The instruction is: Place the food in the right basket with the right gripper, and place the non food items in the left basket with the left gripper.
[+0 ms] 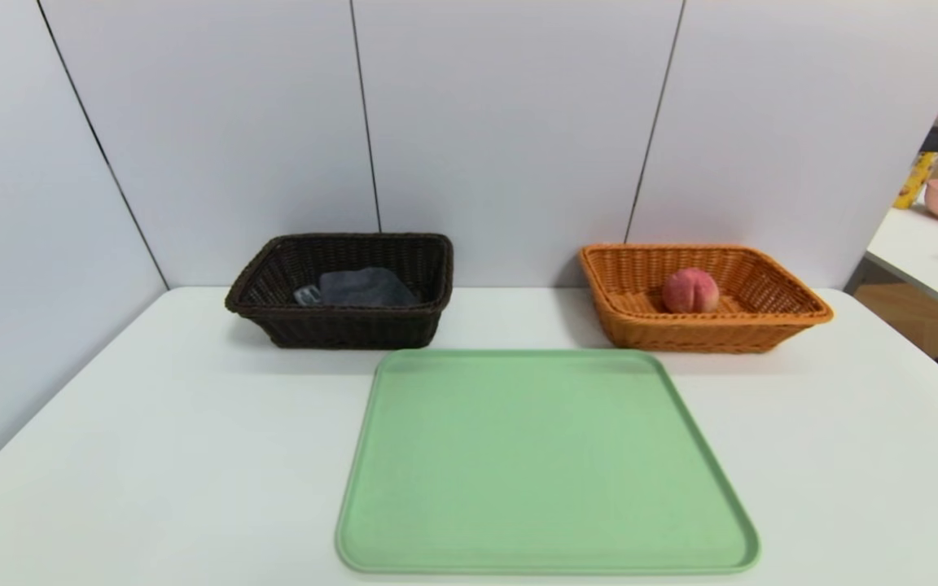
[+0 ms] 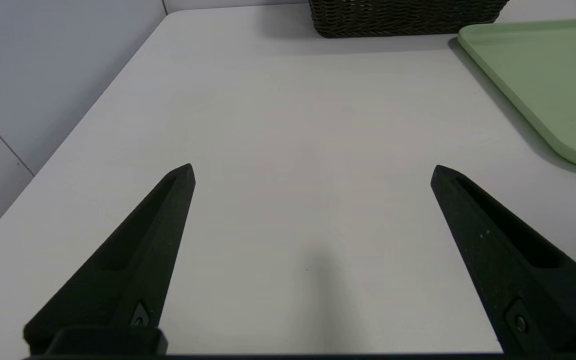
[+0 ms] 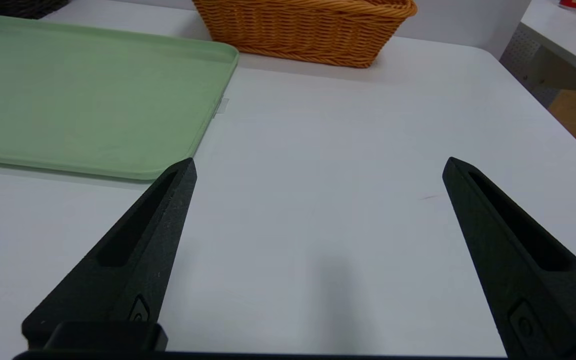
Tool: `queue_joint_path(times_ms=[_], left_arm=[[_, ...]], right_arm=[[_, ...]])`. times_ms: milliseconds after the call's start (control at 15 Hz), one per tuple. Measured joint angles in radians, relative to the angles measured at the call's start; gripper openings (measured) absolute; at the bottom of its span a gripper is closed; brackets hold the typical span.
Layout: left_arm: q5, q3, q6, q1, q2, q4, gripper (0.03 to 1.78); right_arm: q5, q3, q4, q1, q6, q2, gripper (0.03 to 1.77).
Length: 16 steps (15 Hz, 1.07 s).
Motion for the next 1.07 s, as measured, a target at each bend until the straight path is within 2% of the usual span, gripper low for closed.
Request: queue_joint_path(times_ms=[1067], left_arm=[[0.000, 0.000, 0.000, 0.000, 0.000, 0.000, 1.69]], right_arm=[[-0.003, 0.000, -0.003, 0.000, 0.006, 0.001, 1.70]])
